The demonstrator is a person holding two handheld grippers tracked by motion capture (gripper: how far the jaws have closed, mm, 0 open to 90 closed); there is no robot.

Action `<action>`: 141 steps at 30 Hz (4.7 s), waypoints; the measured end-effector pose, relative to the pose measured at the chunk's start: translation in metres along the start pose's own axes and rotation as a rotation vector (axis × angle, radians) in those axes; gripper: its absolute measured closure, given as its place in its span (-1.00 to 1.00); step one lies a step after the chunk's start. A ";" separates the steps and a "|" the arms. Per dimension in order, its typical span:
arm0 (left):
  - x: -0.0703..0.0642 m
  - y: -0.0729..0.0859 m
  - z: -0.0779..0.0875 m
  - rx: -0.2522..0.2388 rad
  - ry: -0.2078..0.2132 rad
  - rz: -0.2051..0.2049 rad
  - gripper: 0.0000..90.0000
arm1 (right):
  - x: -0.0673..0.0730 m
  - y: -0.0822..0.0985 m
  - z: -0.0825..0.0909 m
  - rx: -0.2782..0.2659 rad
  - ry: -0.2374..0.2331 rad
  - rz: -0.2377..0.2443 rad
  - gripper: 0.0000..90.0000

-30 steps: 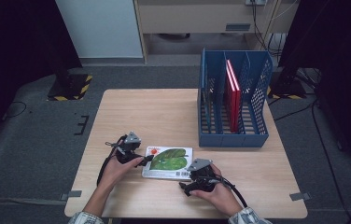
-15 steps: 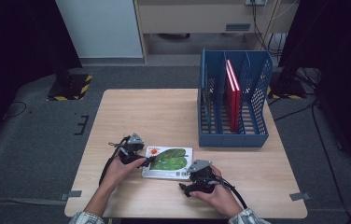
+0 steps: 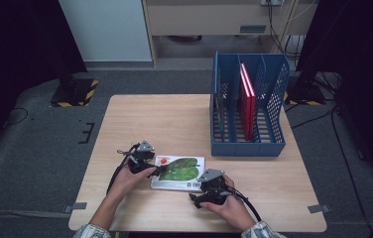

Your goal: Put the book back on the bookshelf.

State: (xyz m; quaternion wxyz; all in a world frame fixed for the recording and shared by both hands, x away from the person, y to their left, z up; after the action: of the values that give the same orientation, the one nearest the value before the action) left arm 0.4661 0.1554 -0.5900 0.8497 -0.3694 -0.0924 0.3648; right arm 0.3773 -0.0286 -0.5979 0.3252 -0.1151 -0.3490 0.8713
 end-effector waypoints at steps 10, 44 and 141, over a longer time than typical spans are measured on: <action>-0.002 0.001 0.000 -0.003 0.024 0.020 -0.60 | 0.002 0.001 0.000 0.017 -0.008 0.012 -0.75; -0.005 -0.012 0.014 -0.045 0.022 0.076 -0.52 | 0.003 -0.008 -0.014 -0.031 0.079 -0.080 -0.99; -0.028 0.003 0.017 0.011 0.139 0.067 -0.53 | -0.017 -0.024 0.004 -0.081 -0.025 -0.161 -0.77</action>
State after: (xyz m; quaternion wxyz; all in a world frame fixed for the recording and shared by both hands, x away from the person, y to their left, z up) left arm 0.4370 0.1468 -0.5770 0.8434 -0.3921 -0.0187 0.3669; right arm 0.3999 -0.0287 -0.5791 0.3848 -0.0888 -0.3964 0.8288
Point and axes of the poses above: each handheld gripper's, and its own axes: z roughly backward along the jaws, y roughly out of its underside, x roughly to its left, the point moved 9 cm from there along -z, roughly forward along the jaws, and after that the axes turned 1 degree about -z, right-handed, at the moved point
